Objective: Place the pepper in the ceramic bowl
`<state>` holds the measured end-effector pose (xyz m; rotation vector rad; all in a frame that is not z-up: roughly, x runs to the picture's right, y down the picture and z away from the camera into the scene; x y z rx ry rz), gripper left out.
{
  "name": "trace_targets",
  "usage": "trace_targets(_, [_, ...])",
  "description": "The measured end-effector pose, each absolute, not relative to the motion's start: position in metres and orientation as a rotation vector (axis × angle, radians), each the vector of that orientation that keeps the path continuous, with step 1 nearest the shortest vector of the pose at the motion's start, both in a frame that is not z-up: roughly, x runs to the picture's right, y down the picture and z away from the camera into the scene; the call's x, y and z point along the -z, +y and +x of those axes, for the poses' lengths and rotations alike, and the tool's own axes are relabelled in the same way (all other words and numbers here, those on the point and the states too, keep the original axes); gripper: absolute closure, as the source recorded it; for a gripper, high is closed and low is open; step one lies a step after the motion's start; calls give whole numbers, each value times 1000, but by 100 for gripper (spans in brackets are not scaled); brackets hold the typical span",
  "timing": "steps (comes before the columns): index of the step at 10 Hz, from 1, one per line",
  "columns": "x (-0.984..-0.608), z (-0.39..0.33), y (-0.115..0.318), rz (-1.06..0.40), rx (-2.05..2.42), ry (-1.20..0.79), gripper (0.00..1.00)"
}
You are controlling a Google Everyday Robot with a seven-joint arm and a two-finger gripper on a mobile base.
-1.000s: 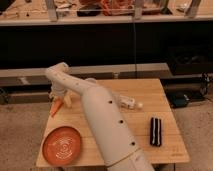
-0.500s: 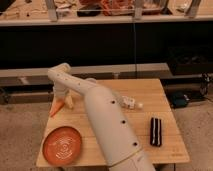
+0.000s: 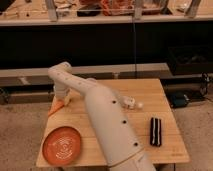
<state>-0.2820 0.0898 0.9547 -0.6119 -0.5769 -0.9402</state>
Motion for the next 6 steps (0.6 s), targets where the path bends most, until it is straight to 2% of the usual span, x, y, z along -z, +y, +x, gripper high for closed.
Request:
trace_targets(2, [-958,-282,93,-665,924,-540,95])
trace_targets(4, [-958,-281,93,-672,927,-537,99])
trace_targets(6, [-958,-281,93,-674,934,-531,99])
